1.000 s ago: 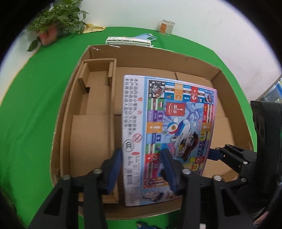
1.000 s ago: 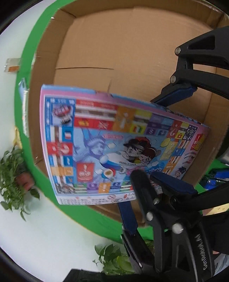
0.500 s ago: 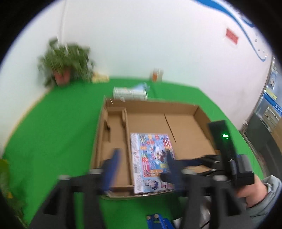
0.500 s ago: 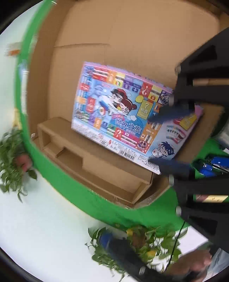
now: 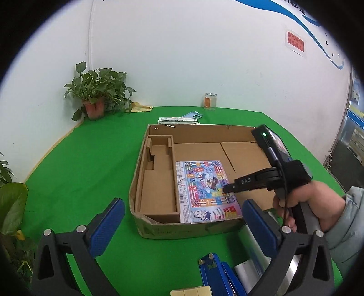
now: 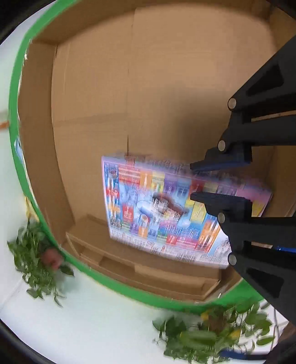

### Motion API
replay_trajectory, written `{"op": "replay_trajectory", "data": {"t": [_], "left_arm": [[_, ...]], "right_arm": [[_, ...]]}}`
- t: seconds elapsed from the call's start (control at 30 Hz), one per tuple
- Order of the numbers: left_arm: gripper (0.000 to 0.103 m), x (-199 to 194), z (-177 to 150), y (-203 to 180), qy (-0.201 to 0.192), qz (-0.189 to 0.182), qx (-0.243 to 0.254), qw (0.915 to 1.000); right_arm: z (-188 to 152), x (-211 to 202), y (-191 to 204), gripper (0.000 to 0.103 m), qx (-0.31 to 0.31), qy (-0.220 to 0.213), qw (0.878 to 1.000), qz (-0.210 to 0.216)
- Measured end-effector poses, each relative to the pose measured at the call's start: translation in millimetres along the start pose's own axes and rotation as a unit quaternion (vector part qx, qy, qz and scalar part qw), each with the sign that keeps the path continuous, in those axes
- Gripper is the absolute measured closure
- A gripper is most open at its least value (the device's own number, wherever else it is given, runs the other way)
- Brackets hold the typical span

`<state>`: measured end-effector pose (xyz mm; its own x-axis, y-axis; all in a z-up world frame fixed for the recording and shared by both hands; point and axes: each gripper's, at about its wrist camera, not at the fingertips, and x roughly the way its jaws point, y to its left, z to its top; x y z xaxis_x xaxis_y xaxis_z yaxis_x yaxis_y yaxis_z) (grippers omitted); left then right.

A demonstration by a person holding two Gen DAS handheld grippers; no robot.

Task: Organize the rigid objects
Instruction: 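Grasp the silver metal cylinder with both grippers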

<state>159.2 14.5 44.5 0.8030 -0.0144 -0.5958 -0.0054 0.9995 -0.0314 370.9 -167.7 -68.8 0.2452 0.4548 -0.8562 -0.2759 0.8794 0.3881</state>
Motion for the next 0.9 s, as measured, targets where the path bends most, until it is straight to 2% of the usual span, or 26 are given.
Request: {"op": "replay_trajectory", "data": {"t": [0.1,0.13,0.17,0.2,0.23,0.27,0.3,0.37,0.43,0.47,0.57,0.67,0.77,0.83,0.9], "left_arm": [[0.001,-4.4,-2.0,-5.8,-0.008,-0.005,-0.002,1.0],[0.001,-4.1,-2.4,-8.3,-0.008,-0.005,-0.006,0.9999],[0.001,-3.9,-2.3,-9.7,-0.007,-0.008,-0.012,0.9999],[0.001,-2.7,-2.0,-10.1,-0.002,-0.015,-0.02,0.9997],[0.001,-2.2,-1.4,-9.8,0.006,-0.028,-0.032,0.9991],[0.001,-2.5,-1.7,-10.3,0.01,-0.041,-0.042,0.9982],[0.001,-2.7,-2.2,-9.9,0.017,-0.058,-0.054,0.9967],[0.001,3.5,-1.6,-9.5,0.044,-0.103,-0.076,0.9908],[0.001,12.2,-1.7,-11.2,0.075,-0.133,-0.091,0.9841],[0.001,18.2,-2.0,-11.7,0.096,-0.153,-0.104,0.978],[0.001,25.5,-4.7,-15.7,0.121,-0.19,-0.126,0.9662],[0.001,25.0,-10.5,-28.7,0.13,-0.197,-0.119,0.9645],[0.001,26.6,-18.7,-41.8,0.149,-0.209,-0.117,0.9596],[0.001,31.7,-25.2,-48.2,0.167,-0.225,-0.128,0.9515],[0.001,40.1,-31.5,-51.3,0.188,-0.247,-0.144,0.9398]], "right_arm": [[-6.6,-7.1,12.4,0.083,-0.045,-0.001,0.999,0.001],[-13.0,-17.8,15.2,0.082,-0.062,-0.012,0.998,-0.012],[-19.6,-28.5,19.2,0.064,-0.075,-0.027,0.996,-0.038],[-30.9,-45.8,24.3,0.034,-0.084,-0.055,0.993,-0.067],[-46.6,-71.6,28.1,0.009,-0.088,-0.096,0.988,-0.082],[-59.7,-90.8,31.5,0.004,-0.091,-0.131,0.983,-0.088],[-78.9,-117.1,33.8,0.004,-0.095,-0.169,0.976,-0.098],[-110.1,-153.7,31.9,0.004,-0.084,-0.213,0.967,-0.112],[-137.3,-179.2,26.6,0.004,-0.064,-0.236,0.963,-0.114],[-147.9,-186.9,25.5,0.004,-0.057,-0.24,0.963,-0.109],[-180.8,-196.1,26.0,0.004,-0.052,-0.236,0.966,-0.092],[-211.4,-203.7,29.8,0.004,-0.073,-0.235,0.965,-0.089],[-222.4,-184.2,36.6,0.003,-0.063,-0.216,0.971,-0.081],[-230.6,-171.4,39.9,0.003,-0.067,-0.206,0.972,-0.086],[-236.8,-161.2,42.0,0.003,-0.068,-0.196,0.974,-0.09]]}}
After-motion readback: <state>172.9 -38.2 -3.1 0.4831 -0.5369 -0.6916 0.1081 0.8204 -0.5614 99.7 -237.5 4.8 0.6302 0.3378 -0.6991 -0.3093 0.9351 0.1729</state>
